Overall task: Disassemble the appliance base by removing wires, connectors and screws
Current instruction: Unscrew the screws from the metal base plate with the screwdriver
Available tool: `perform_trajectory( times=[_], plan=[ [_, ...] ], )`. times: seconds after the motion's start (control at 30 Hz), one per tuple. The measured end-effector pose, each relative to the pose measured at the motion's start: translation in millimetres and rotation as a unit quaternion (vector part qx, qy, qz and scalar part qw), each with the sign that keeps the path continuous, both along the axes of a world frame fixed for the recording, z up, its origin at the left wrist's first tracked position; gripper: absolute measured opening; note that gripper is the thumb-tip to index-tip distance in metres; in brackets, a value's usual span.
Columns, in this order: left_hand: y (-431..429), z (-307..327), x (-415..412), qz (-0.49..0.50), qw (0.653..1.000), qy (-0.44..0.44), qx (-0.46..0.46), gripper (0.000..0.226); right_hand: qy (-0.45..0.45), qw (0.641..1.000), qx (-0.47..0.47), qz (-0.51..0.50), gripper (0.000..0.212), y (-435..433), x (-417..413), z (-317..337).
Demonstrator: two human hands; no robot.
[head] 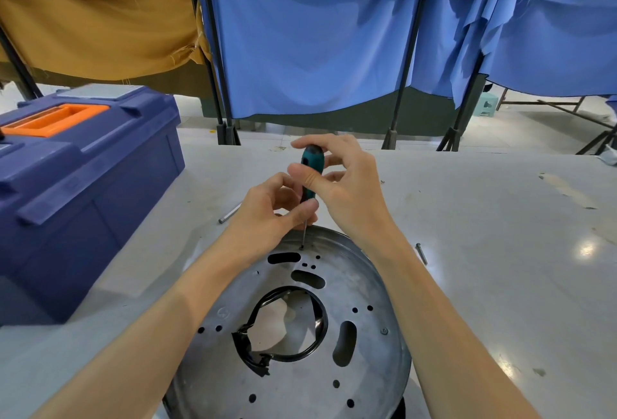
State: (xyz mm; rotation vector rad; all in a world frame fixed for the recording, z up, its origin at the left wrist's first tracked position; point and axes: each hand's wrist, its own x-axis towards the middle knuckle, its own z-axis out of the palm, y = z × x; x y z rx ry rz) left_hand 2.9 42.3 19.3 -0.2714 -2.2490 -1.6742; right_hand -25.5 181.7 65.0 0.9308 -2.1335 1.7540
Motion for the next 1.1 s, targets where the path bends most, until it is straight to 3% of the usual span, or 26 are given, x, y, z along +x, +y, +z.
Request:
perform_trajectory(
  times=[0.17, 0.27, 0.37, 0.47, 0.63, 0.73, 0.83, 0.97, 1.1],
  plan=[
    [-0.1, 0.6, 1.7, -0.028, 0.999, -0.02, 0.029, 0.021, -0.019, 0.999, -0.034, 0.004, 0.027, 2.5, -1.8, 2.9],
    [-2.0, -2.6, -1.0, -0.016, 0.999, -0.022, 0.027, 0.008, -0.026, 0.999, -0.032, 0.025, 0.023, 1.2, -1.1, 1.9],
    [-1.6, -1.3, -0.6, -0.02, 0.999, -0.017, 0.022, 0.024, 0.007, 1.0, 0.012, -0.01, 0.031, 0.3, -1.4, -0.2],
    [-0.7, -0.8, 0.6, -0.037, 0.999, -0.003, 0.025, 0.021, -0.002, 1.0, -0.005, -0.017, 0.037, 1.3, -2.4, 1.1],
    [-3.2, -4.2, -3.2, -0.003, 1.0, -0.002, -0.003, 0.007, -0.028, 0.999, -0.024, 0.031, 0.024, 1.1, -1.0, 1.2],
    [-1.4, -2.4, -1.8, -0.02, 1.0, 0.003, -0.007, 0.02, 0.002, 1.0, 0.006, -0.002, 0.029, -0.1, 0.5, -0.1],
    [-0.9, -2.7, -0.4, -0.039, 0.999, 0.0, 0.015, 0.02, -0.011, 1.0, -0.022, -0.011, 0.036, 1.7, -1.2, 2.2],
    [-4.1, -6.0, -3.9, -0.003, 1.0, -0.009, 0.009, 0.007, -0.023, 0.999, -0.03, 0.022, 0.026, 0.7, 0.0, 2.1],
    [-1.4, -3.3, -1.2, -0.032, 0.999, -0.012, 0.009, 0.018, 0.003, 1.0, 0.01, -0.012, 0.037, -1.0, -1.8, -0.6]
  ],
)
